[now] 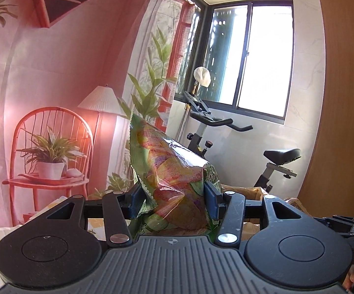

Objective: Organize snacks
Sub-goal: 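Lift the chip bag and biscuit bar and carry them over the box with both grippers, then open both grippers to drop the chip bag and biscuit bar into the box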

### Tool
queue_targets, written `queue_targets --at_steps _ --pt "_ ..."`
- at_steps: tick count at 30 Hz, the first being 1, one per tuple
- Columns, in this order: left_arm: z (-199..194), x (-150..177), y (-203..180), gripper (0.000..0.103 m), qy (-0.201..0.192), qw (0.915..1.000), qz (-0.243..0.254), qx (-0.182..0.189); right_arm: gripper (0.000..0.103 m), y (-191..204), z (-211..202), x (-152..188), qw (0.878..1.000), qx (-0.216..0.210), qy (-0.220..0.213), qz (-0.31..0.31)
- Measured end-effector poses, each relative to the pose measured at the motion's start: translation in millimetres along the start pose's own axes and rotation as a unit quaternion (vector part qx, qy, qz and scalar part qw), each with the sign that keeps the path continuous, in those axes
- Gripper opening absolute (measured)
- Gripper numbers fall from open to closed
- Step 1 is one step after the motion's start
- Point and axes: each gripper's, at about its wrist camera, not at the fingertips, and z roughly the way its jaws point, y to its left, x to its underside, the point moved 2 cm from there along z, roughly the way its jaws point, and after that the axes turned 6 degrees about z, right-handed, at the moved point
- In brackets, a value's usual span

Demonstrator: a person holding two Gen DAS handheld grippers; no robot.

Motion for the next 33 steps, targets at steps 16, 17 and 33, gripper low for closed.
queue_targets --at_steps 16,17,33 --pt "150.7 -48.4 -51.6 0.054 0.091 0.982 0.163 -0.028 0.038 -45.7 111.4 -55.4 0.998 0.041 0.027 0.033" --pt "160.7 -45.9 -53.3 0.054 0.104 0.9799 0.168 -0.026 0.038 -48.5 118.3 -55.7 0.998 0.045 0.032 0.038" --pt "204.0 -18.0 -37.8 0.083 0.172 0.9757 0.135 -0.015 0.07 -64.5 142.5 -41.3 0.994 0.054 0.075 0.06"
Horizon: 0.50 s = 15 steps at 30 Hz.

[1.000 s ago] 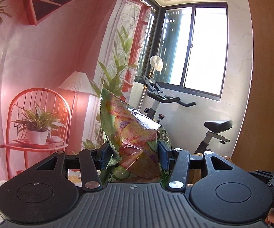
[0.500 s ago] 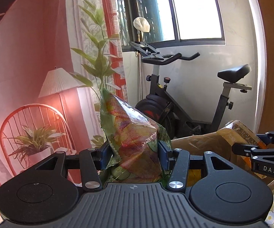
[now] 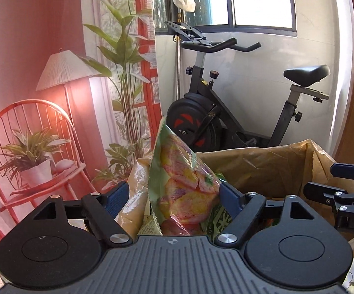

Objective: Organize snacks
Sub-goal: 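Open both grippers to drop the chip bag and biscuit bar into the box, then withdraw both grippers from the box back to the snacks on the table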

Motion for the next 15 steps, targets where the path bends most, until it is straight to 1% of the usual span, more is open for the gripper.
queue_targets --at_steps 3,7,15 --pt "-17.8 -4.3 5.2 0.084 -0.019 0.9998 -0.009 -0.001 0.07 3.4 -9.5 -0.6 1.0 -0.007 -0.004 -0.003" --pt "-44.9 -3.6 7.7 0.084 -0.038 0.9992 -0.009 -0.002 0.07 11.0 -27.4 0.7 1.0 -0.015 -0.013 -0.008" --pt "-89.0 13.9 9.5 0.084 -0.045 0.9987 -0.022 0.006 0.07 29.0 -62.3 16.8 0.999 -0.034 -0.019 -0.024"
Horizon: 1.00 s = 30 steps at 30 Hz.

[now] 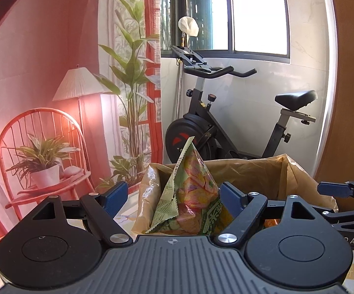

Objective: Organize snacks
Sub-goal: 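Withdraw both grippers from the box back to the snacks on the table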

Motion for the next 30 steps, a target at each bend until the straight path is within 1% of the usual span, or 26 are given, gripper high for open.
queue_targets --at_steps 4,8,13,18,24,30 --pt "-20.5 13.1 1.0 0.084 0.011 0.9999 0.002 0.003 0.07 8.1 -17.9 10.5 1.0 -0.013 -0.001 0.001" --pt "-42.4 31.5 6.8 0.084 0.024 0.9996 -0.012 0.01 0.07 11.5 -34.6 18.2 1.0 -0.025 -0.008 0.006" --pt "-62.8 62.6 20.9 0.084 0.041 0.9985 -0.034 0.017 0.071 13.2 -51.6 36.2 0.999 -0.038 -0.002 0.021" --pt "-66.8 95.1 34.3 0.084 0.069 0.9963 -0.051 0.0 0.073 11.8 -59.0 56.7 0.998 -0.045 0.004 0.05" --pt "-64.1 127.0 46.2 0.084 0.096 0.9935 -0.06 -0.009 0.073 15.6 -63.0 87.3 0.998 -0.047 0.019 0.048" --pt "-56.8 150.1 46.7 0.083 0.117 0.9915 -0.057 -0.004 0.073 13.4 -50.3 126.5 0.997 -0.039 0.062 0.036"
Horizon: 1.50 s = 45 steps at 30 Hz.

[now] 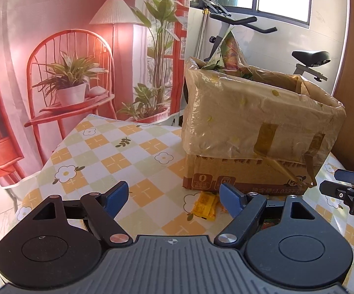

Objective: Organize snacks
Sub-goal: 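Withdraw both grippers from the box back to the snacks on the table, then grasp the green packet with the right gripper while the left grasps the clear snack packet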

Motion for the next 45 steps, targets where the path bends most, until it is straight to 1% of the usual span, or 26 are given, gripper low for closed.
queue_targets --at_steps 2,7,9,12,14,16,18,20,26,27,28,30,31,33,37,40,45 --pt "5.9 3.8 -0.2 0.083 0.007 1.0 0.002 0.005 0.073 -1.7 6.1 11.0 1.0 0.002 0.014 -0.007" --pt "19.2 9.7 -5.0 0.082 0.02 0.9997 0.008 0.015 0.073 -2.8 26.3 34.8 0.998 -0.009 0.06 -0.024" --pt "25.8 12.3 -7.6 0.08 0.021 0.9996 0.011 0.018 0.073 -4.6 34.7 39.3 0.997 -0.011 0.072 -0.023" --pt "38.2 13.6 -11.0 0.078 0.025 0.9993 0.012 0.024 0.073 -6.6 51.7 40.3 0.996 -0.009 0.086 -0.016" --pt "47.5 14.7 -13.3 0.073 0.026 0.9991 0.017 0.027 0.072 -6.0 65.0 38.3 0.996 -0.007 0.093 -0.01" --pt "55.1 15.8 -13.5 0.07 0.031 0.9989 0.019 0.029 0.066 -4.5 81.3 35.5 0.994 -0.012 0.104 0.002" --pt "62.1 17.6 -12.9 0.067 0.034 0.9985 0.022 0.036 0.063 -1.4 94.9 34.9 0.993 -0.01 0.115 0.009" --pt "67.2 19.1 -11.8 0.065 0.037 0.9981 0.025 0.042 0.063 2.3 108.9 36.0 0.992 -0.007 0.126 0.017" --pt "85.2 23.6 -10.2 0.058 0.057 0.9951 0.028 0.076 0.062 7.5 142.8 42.9 0.987 0.021 0.156 0.04" --pt "88.7 23.8 -11.9 0.057 0.06 0.9944 0.029 0.082 0.059 7.7 143.8 43.0 0.987 0.026 0.151 0.038" --pt "93.0 23.7 -14.5 0.052 0.062 0.9935 0.031 0.091 0.053 8.1 145.4 42.8 0.987 0.034 0.152 0.031" --pt "100.3 22.7 -23.0 0.046 0.061 0.9917 0.04 0.106 0.048 6.5 144.1 43.1 0.987 0.037 0.152 0.027" --pt "103.6 22.1 -27.5 0.041 0.061 0.9908 0.045 0.112 0.046 4.9 141.8 43.9 0.987 0.037 0.153 0.025" --pt "111.3 21.3 -38.2 0.037 0.061 0.9883 0.053 0.129 0.044 1.9 136.9 46.0 0.988 0.038 0.151 0.02" --pt "128.3 21.7 -63.0 0.036 0.066 0.984 0.067 0.152 0.043 -11.3 120.8 54.5 0.989 0.05 0.139 0.025" --pt "139.2 23.0 -74.1 0.032 0.071 0.9834 0.076 0.149 0.042 -21.0 111.7 55.8 0.989 0.055 0.135 0.033" --pt "155.4 27.3 -81.9 0.031 0.081 0.9841 0.081 0.136 0.042 -26.7 106.2 56.7 0.989 0.055 0.132 0.038"
